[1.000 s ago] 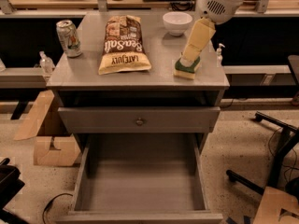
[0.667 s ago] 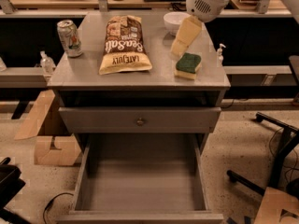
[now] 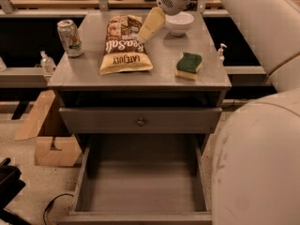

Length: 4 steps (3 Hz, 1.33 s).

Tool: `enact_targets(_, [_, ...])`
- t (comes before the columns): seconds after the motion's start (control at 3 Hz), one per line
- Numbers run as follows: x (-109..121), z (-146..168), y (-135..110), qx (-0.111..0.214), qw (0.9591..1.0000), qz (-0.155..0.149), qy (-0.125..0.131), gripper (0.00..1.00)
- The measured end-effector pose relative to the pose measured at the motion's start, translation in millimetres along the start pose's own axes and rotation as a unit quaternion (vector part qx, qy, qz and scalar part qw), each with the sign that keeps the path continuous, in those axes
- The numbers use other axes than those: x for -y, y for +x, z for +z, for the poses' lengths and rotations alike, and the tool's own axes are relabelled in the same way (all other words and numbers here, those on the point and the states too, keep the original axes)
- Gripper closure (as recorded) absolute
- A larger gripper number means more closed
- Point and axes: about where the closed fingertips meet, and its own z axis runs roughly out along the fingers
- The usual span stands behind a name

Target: Place brown chip bag into middle drawer

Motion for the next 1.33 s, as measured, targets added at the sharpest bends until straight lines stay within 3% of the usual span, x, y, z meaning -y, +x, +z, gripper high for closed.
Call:
enact_targets(0.33, [4, 32, -26, 0.038, 0.9983, 0.044, -0.005, 0.00])
enact_targets(0.67, [4, 32, -26, 0.038, 0.9983, 0.044, -0.005, 0.00])
enact_targets(1.33, [-24, 72, -42, 0.046, 0.9962, 0.042, -0.061, 0.00])
